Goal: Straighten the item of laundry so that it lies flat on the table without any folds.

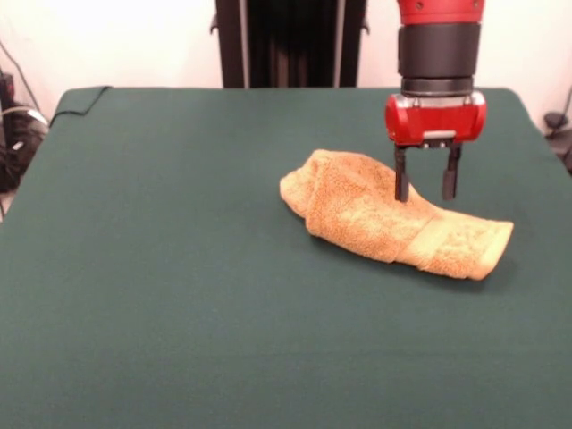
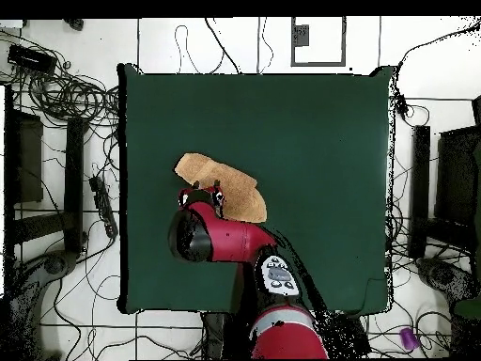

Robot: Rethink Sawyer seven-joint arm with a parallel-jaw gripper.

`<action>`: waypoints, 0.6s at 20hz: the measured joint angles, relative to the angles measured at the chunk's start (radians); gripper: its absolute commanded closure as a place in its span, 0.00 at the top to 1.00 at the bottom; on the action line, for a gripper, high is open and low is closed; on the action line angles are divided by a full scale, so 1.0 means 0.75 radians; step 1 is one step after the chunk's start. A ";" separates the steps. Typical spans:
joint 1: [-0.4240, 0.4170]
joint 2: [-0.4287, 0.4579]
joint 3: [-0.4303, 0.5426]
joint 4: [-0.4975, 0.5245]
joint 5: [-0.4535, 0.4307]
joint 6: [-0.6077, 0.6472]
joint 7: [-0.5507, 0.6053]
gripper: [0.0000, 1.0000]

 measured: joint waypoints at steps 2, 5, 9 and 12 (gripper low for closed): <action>0.000 -0.002 0.000 0.002 0.000 0.000 0.000 1.00; 0.000 -0.014 0.000 0.005 0.000 0.000 0.000 1.00; 0.000 -0.021 0.000 0.005 0.000 0.000 0.000 1.00; 0.000 -0.026 0.000 0.005 0.000 0.000 0.000 1.00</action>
